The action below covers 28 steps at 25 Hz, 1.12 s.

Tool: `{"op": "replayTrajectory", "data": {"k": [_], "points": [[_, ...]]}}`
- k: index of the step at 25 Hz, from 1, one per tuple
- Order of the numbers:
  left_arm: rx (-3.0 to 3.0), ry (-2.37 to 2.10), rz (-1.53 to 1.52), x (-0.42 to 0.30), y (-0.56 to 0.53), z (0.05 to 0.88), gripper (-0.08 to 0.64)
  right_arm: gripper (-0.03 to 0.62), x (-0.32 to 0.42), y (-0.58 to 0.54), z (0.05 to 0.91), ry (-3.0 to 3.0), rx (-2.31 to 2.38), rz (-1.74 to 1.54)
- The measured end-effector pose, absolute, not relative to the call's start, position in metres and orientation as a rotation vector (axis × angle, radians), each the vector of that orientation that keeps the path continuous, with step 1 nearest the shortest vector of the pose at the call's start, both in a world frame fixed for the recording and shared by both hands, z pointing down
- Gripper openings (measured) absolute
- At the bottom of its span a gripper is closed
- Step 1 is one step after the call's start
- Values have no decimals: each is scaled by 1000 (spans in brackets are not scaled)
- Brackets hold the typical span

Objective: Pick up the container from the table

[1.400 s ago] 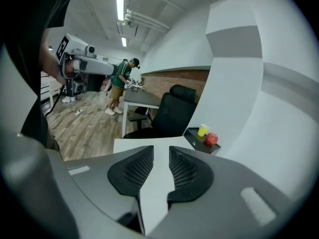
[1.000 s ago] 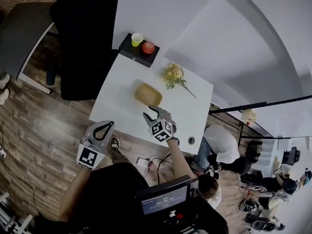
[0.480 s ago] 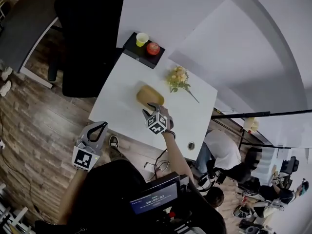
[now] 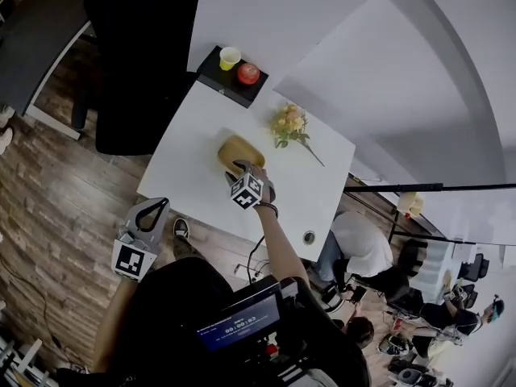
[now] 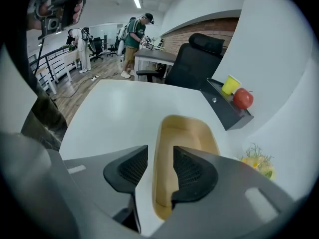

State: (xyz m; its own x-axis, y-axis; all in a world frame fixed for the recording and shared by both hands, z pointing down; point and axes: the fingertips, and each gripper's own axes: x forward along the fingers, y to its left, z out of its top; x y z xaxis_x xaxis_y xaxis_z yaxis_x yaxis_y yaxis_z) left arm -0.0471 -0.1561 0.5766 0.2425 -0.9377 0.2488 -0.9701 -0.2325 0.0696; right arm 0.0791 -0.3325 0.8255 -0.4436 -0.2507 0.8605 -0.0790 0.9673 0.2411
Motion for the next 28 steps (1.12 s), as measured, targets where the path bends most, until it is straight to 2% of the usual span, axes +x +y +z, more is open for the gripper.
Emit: {"op": "replayTrajectory", "data": {"k": [8, 10, 15, 17, 18, 28], "points": [[2302, -1799, 264, -43, -161, 584, 2, 166, 79, -334, 846, -2005, 211, -153], [2304, -1798, 265, -44, -160, 583, 2, 131, 76, -332, 851, -2006, 227, -145], [2338, -1790, 269, -41, -163, 581, 2, 97, 74, -332, 854, -1996, 267, -154], [2337, -1776, 271, -38, -162, 582, 2, 36, 74, -331, 853, -2005, 279, -141], [2338, -1770, 273, -36, -161, 583, 2, 29, 74, -331, 853, -2008, 280, -135], [2363, -1747, 234, -37, -141, 577, 2, 20, 74, -318, 828, -2039, 349, -125]]}}
